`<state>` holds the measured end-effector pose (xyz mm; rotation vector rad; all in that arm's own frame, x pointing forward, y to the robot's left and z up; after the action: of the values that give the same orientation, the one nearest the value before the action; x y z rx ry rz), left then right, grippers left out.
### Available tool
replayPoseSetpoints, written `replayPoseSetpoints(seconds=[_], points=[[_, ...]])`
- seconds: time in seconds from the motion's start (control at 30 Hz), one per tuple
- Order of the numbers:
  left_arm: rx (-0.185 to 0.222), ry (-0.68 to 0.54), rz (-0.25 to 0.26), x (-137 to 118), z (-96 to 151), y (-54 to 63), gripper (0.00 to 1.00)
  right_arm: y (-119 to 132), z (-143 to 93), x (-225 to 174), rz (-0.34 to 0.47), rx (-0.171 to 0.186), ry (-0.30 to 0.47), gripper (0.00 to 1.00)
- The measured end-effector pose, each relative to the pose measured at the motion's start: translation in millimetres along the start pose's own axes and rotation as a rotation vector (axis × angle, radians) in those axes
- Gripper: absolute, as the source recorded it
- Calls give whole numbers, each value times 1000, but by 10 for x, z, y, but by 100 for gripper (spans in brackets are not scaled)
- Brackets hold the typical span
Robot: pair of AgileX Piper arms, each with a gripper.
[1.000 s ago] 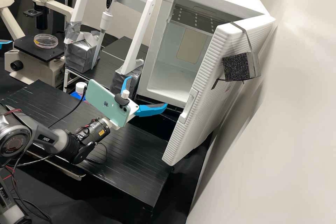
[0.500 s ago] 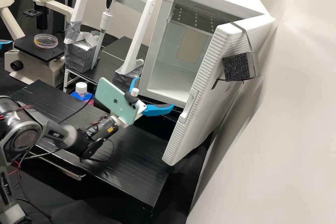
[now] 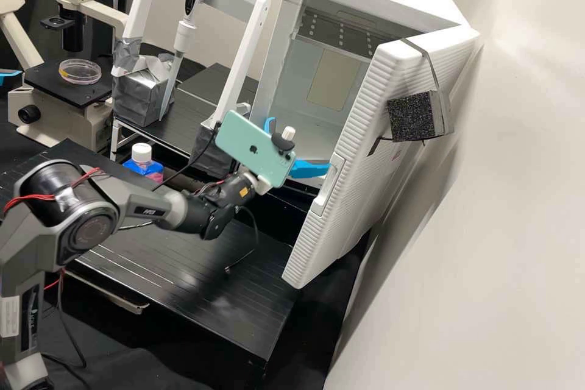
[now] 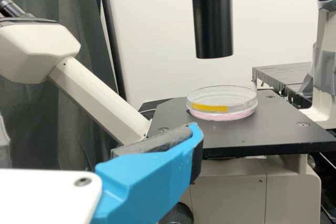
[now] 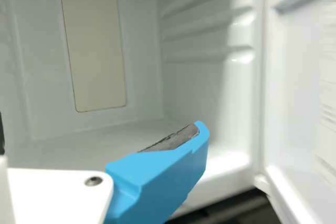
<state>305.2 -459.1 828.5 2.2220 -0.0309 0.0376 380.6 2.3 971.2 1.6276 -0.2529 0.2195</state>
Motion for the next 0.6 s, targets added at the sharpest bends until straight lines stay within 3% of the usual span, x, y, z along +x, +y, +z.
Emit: replayPoseSetpoints(seconds=[0.37,0.6], points=[[0,0,0,0,0,0,100,-182,116,601,-94,-22,-103,100],[0,0,0,0,0,0,100,-303,246,733,-131,-36,-136,100]])
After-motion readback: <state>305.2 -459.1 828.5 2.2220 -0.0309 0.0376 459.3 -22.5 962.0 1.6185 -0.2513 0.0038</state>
